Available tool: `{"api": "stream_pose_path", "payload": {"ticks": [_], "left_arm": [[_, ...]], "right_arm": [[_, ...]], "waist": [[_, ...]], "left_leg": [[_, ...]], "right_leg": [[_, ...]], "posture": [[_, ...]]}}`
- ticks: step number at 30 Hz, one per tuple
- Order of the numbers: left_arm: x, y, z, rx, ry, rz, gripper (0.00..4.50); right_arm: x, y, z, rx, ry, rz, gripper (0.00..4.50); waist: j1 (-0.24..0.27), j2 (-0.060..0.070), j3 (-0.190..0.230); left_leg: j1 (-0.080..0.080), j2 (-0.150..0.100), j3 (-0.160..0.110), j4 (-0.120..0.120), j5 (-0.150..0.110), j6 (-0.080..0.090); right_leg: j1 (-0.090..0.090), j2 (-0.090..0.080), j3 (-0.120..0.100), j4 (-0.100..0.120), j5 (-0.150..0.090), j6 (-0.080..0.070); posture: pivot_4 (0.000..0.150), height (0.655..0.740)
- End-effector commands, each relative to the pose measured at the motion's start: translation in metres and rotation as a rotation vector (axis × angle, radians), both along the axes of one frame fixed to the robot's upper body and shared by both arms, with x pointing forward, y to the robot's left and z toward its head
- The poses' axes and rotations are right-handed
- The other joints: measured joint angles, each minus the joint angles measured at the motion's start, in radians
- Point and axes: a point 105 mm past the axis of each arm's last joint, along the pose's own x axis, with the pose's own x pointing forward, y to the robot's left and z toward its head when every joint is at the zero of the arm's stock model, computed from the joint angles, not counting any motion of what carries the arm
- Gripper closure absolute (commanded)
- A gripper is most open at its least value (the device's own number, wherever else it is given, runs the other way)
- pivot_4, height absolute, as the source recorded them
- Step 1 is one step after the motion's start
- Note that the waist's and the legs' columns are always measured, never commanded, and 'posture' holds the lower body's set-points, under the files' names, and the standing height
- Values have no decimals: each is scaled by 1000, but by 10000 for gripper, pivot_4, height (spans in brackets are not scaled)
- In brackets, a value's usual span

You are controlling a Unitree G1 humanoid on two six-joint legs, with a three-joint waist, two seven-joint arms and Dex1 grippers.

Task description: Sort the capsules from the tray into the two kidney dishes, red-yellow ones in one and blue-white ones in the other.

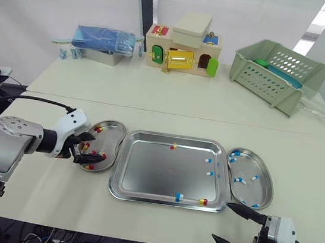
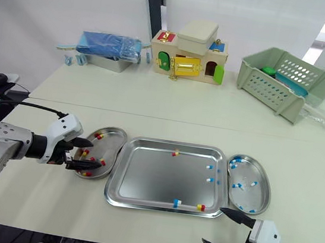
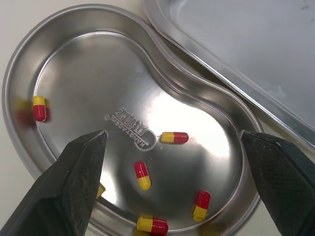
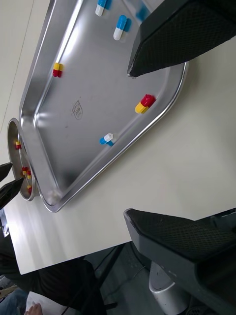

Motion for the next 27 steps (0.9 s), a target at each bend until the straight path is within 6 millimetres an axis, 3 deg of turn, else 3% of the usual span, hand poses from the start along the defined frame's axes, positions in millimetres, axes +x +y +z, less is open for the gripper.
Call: {"api": "stream_pose_path", "payload": {"ticks": [1,9,13,16,21,24,27], "left_arm": [[0,3,6,19,-21,0,211],[0,6,16,1,-57,6,211],[-1,8,53,-105,-187,4,211],[-13,21,65,-142,-198,12,211],[-34,71,61,-28,-175,134,211],[-50,106,54,44,-151,226,211],[-62,127,50,92,-150,283,211]], "right_arm": [[0,4,14,11,-61,13,0],[6,-5,38,31,-56,-18,0],[13,-32,50,-21,75,-49,0],[22,-54,65,-70,138,-87,0],[43,-111,74,-228,156,-257,0],[45,-138,64,-318,198,-312,0],[48,-156,55,-372,226,-338,0]], "waist": [[0,0,0],[0,0,0],[0,0,0],[-6,-1,0],[-9,-1,0],[-9,-1,1],[-9,-1,1]], "left_leg": [[0,0,0,0,0,0],[0,0,0,0,0,0],[0,0,0,0,0,0],[0,1,0,0,0,0],[0,0,2,-1,0,0],[0,0,2,-1,0,0],[0,0,3,-1,0,0]], "right_leg": [[0,0,0,0,0,0],[0,0,0,0,0,0],[0,0,0,0,0,0],[0,0,0,0,0,0],[0,0,1,-1,0,0],[-1,0,1,-1,0,0],[-1,0,1,-1,0,0]], "posture": [[1500,7400],[1500,7400],[1500,7400],[1500,7400],[1500,7400],[1500,7400],[1500,7400]]}}
